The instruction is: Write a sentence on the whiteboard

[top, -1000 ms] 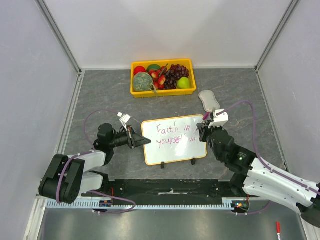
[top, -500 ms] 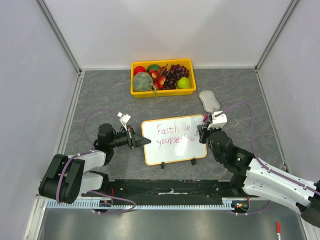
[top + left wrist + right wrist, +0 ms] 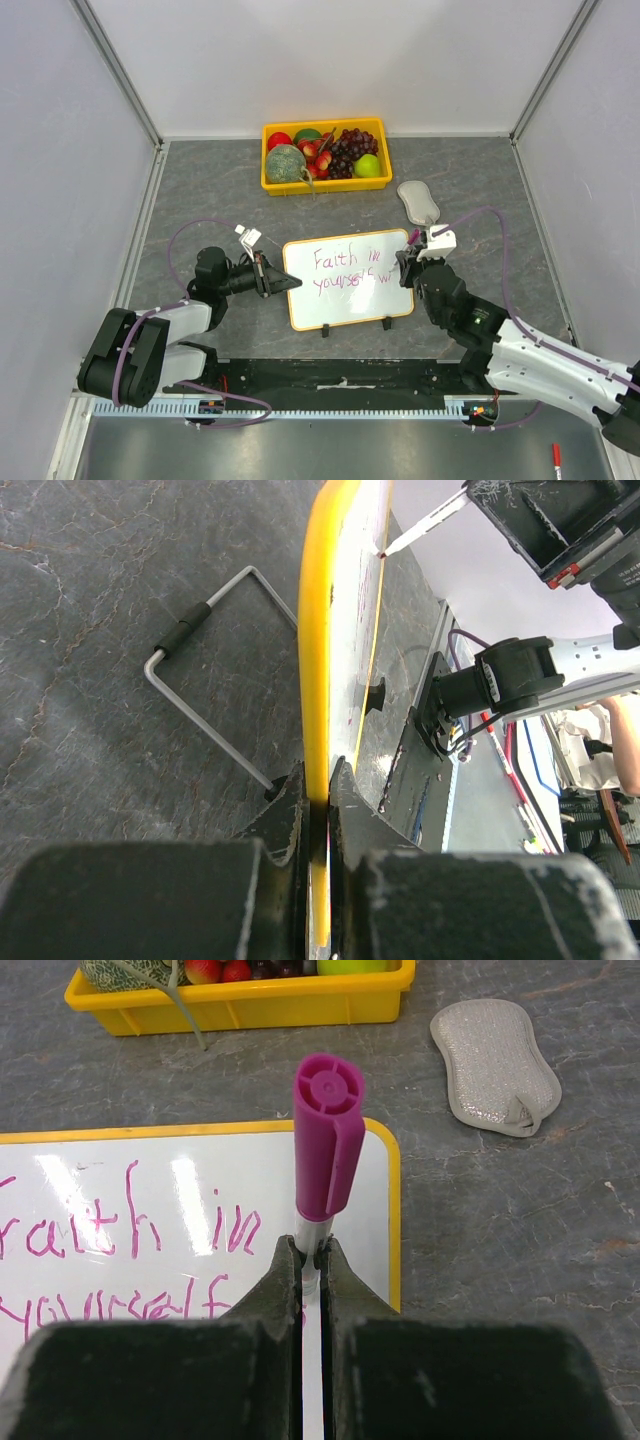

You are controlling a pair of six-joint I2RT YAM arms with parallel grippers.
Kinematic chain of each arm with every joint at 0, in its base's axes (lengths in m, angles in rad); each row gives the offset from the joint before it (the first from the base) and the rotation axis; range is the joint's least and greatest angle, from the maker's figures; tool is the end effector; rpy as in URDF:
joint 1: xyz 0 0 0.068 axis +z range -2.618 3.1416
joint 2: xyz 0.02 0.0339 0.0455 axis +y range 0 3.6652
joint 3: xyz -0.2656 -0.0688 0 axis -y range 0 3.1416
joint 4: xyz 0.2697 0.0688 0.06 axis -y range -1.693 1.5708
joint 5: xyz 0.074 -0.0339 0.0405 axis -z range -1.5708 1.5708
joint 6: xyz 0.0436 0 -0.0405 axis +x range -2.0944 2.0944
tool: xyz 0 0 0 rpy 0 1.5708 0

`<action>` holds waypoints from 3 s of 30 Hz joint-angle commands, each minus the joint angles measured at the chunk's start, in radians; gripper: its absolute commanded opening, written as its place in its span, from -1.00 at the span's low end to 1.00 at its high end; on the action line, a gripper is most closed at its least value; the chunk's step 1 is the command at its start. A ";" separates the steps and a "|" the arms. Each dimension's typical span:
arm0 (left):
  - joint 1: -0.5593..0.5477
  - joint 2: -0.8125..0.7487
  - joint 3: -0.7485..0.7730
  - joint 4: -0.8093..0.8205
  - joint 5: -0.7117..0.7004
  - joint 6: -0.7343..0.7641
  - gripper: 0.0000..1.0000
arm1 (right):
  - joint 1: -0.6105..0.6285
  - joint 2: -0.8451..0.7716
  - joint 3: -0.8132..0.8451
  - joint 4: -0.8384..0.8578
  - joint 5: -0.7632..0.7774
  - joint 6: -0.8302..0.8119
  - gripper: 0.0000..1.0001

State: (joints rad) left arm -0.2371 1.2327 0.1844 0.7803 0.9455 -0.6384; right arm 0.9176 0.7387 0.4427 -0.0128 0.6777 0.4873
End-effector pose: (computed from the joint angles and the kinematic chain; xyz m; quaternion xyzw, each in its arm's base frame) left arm 0.2002 -0.0847 0.1339 0.1294 0.7488 -0.5568 0.3354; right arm 0.1444 0.1438 0.2382 0.0290 0.7858 0.1546 0.5981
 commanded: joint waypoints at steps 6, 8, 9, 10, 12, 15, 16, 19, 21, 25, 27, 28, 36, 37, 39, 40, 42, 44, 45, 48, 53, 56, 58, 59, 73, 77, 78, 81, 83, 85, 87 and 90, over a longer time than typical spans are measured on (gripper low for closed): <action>0.002 0.011 0.007 -0.004 -0.077 0.088 -0.96 | -0.008 -0.091 0.008 -0.045 0.022 0.011 -1.00; 0.002 0.013 0.007 -0.004 -0.077 0.086 -0.96 | -0.010 -0.096 0.004 -0.056 0.028 0.013 -1.00; 0.002 0.011 0.007 -0.004 -0.076 0.088 -0.96 | -0.008 -0.094 0.001 -0.059 0.028 0.013 -1.00; 0.002 0.011 0.007 -0.004 -0.077 0.088 -0.96 | -0.008 -0.094 -0.002 -0.059 0.029 0.014 -1.00; 0.004 0.010 0.007 -0.004 -0.077 0.086 -0.96 | -0.010 -0.090 -0.009 -0.056 0.033 0.019 -1.00; 0.002 0.013 0.007 -0.004 -0.076 0.088 -0.96 | -0.010 -0.078 -0.019 -0.046 0.029 0.025 -1.00; 0.002 0.011 0.007 -0.004 -0.077 0.088 -0.96 | -0.010 -0.075 -0.021 -0.039 0.028 0.025 -1.00; 0.002 0.010 0.007 -0.004 -0.076 0.086 -0.96 | -0.010 -0.070 -0.022 -0.030 0.022 0.027 -1.00; 0.002 0.011 0.007 -0.004 -0.077 0.088 -0.96 | -0.010 -0.070 -0.022 -0.023 0.025 0.025 -1.00; 0.002 0.010 0.006 -0.004 -0.077 0.088 -0.96 | -0.010 -0.067 -0.025 -0.009 0.020 0.023 -1.00; 0.002 0.010 0.006 -0.004 -0.077 0.088 -0.96 | -0.010 -0.065 -0.030 -0.001 0.019 0.025 -1.00; 0.002 0.010 0.006 -0.004 -0.077 0.088 -0.96 | -0.010 -0.065 -0.033 0.002 0.016 0.027 -1.00; 0.002 0.011 0.007 -0.004 -0.077 0.086 -0.96 | -0.010 -0.064 -0.062 -0.013 0.003 0.045 -1.00; 0.002 0.010 0.007 -0.004 -0.077 0.088 -0.96 | -0.010 -0.064 -0.065 -0.021 0.003 0.048 -1.00; 0.002 0.011 0.007 -0.004 -0.077 0.088 -0.96 | -0.010 -0.065 -0.070 -0.035 -0.003 0.054 -1.00; 0.002 0.011 0.007 -0.004 -0.077 0.088 -0.96 | -0.010 -0.068 -0.073 -0.042 -0.006 0.057 -1.00; 0.002 0.013 0.007 -0.004 -0.077 0.088 -0.96 | -0.010 -0.074 -0.079 -0.053 -0.015 0.063 -1.00; 0.002 0.011 0.007 -0.004 -0.079 0.086 -0.96 | -0.010 -0.081 -0.084 -0.062 -0.023 0.068 -1.00; 0.002 0.011 0.007 -0.004 -0.076 0.088 -0.96 | -0.010 -0.085 -0.084 -0.067 -0.024 0.074 -1.00; 0.001 0.011 0.007 -0.003 -0.077 0.088 -0.96 | -0.010 -0.091 -0.093 -0.075 -0.033 0.080 -1.00; 0.002 0.011 0.007 -0.004 -0.077 0.086 -0.96 | -0.010 -0.082 -0.081 -0.072 -0.018 0.082 -1.00; 0.001 0.013 0.007 -0.004 -0.077 0.088 -0.96 | -0.010 -0.079 -0.065 -0.056 0.000 0.074 -1.00; 0.002 0.011 0.007 -0.004 -0.076 0.088 -0.96 | -0.010 -0.076 -0.055 -0.043 0.008 0.065 -1.00; 0.002 0.011 0.007 -0.004 -0.076 0.088 -0.96 | -0.010 -0.071 -0.047 -0.039 0.013 0.062 -1.00; 0.001 0.010 0.007 -0.004 -0.077 0.088 -0.96 | -0.010 -0.074 -0.015 -0.019 0.062 0.048 -1.00; 0.002 0.010 0.007 -0.004 -0.077 0.088 -0.96 | -0.010 -0.076 -0.007 -0.016 0.072 0.045 -1.00; 0.002 0.010 0.007 -0.004 -0.077 0.088 -0.96 | -0.010 -0.076 -0.006 -0.016 0.075 0.043 -1.00; 0.002 0.010 0.006 -0.004 -0.076 0.088 -0.96 | -0.010 -0.082 -0.004 -0.016 0.080 0.043 -1.00; 0.002 0.010 0.006 -0.004 -0.077 0.088 -0.96 | -0.010 -0.087 -0.002 -0.018 0.086 0.040 -1.00; 0.002 0.011 0.006 -0.004 -0.077 0.086 -0.96 | -0.010 -0.088 -0.009 -0.019 0.085 0.040 -1.00; 0.002 0.010 0.006 -0.004 -0.077 0.086 -0.96 | -0.010 -0.090 -0.015 -0.021 0.079 0.043 -1.00; 0.002 0.010 0.006 -0.004 -0.077 0.088 -0.96 | -0.010 -0.090 -0.028 -0.039 0.068 0.054 -1.00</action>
State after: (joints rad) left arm -0.2371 1.2327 0.1844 0.7803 0.9459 -0.6380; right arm 0.9123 0.6598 0.3958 -0.0463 0.7227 0.5312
